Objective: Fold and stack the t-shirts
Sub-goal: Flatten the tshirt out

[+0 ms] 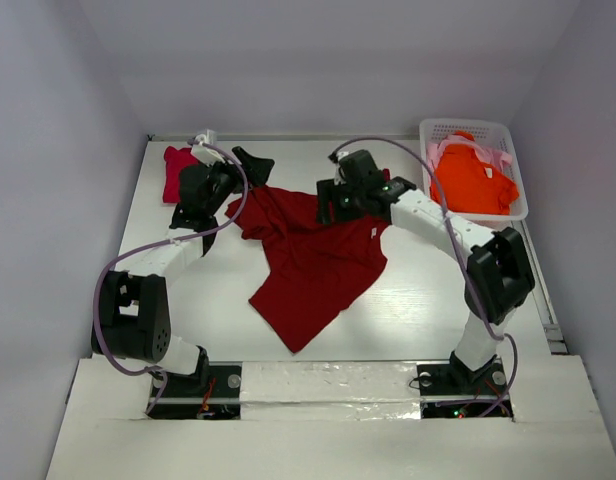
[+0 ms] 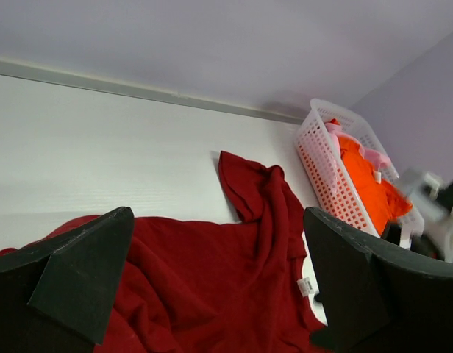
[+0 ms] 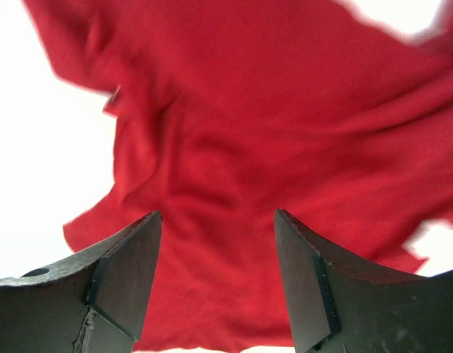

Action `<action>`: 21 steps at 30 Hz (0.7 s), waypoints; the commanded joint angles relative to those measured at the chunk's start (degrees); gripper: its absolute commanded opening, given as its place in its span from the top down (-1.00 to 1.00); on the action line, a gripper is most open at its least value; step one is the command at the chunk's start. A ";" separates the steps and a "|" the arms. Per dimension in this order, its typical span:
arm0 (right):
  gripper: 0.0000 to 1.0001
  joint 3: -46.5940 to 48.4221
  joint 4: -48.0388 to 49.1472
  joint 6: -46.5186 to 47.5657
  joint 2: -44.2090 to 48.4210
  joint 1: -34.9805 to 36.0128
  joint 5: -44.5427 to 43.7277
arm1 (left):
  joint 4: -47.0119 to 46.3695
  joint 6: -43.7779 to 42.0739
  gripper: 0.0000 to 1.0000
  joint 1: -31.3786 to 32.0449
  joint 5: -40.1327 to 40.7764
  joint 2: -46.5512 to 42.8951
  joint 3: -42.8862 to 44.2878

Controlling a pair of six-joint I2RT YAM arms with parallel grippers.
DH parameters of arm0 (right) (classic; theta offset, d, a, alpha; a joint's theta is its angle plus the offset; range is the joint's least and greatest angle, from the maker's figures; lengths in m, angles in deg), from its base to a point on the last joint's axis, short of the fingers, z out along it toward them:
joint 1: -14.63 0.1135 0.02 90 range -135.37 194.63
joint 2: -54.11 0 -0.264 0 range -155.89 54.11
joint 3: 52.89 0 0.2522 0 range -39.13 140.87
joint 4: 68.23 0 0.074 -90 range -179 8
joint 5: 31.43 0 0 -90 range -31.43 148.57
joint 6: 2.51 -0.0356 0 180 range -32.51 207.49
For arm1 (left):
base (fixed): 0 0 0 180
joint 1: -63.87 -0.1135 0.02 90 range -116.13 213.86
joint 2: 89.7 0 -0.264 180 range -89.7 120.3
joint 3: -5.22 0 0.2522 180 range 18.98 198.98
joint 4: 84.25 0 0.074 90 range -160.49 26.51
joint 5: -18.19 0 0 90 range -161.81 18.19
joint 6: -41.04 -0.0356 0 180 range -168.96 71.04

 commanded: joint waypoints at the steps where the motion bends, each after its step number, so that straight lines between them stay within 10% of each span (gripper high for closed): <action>1: -0.37 -4.59 3.51 -3.05 1.94 3.43 4.13 | -0.76 -0.70 -0.98 -0.18 -0.32 -2.18 0.07; 21: -0.37 -28.33 19.50 -13.60 10.12 9.94 10.11 | 4.34 -1.41 -0.98 -0.18 0.74 -8.68 -4.94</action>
